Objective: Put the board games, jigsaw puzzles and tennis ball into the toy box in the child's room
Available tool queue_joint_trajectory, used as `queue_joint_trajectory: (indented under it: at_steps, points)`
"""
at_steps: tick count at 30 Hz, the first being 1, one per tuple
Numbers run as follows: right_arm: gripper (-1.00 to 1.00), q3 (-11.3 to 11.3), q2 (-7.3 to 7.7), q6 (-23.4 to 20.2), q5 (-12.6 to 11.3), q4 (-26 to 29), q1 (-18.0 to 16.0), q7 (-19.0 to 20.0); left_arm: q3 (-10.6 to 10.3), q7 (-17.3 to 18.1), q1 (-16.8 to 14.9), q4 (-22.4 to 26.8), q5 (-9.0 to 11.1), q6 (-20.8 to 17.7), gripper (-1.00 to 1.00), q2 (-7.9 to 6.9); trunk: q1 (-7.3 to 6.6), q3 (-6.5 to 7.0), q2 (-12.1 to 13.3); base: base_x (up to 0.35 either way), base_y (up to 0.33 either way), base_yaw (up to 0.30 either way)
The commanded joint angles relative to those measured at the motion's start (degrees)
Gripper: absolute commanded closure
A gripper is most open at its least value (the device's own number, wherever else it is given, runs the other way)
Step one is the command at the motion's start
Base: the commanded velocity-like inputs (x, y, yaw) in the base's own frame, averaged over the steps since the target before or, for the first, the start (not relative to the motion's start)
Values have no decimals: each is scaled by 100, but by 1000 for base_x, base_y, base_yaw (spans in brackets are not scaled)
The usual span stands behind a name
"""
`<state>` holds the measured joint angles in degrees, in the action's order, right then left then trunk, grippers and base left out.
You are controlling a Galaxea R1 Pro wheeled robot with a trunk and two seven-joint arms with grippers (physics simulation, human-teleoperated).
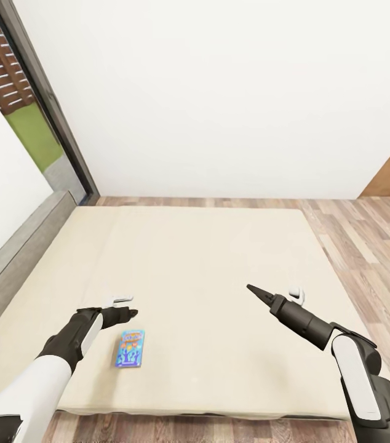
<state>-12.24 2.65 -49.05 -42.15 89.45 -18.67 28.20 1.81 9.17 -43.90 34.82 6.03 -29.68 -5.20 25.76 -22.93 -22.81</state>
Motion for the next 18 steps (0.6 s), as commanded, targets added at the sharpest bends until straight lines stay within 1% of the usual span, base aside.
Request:
queue_joint_trajectory:
  at_steps: [1,18]
  points:
    - [-100,-8,-1,-34,4,2,-5,20,13,2,-3,7,59,-44,-100,1,3,-19,-10,0,0,0]
    - [-100,-12,-3,-8,9,2,-5,20,16,24,-4,16,65,-63,-100,-20,3,-178,-10,0,0,0]
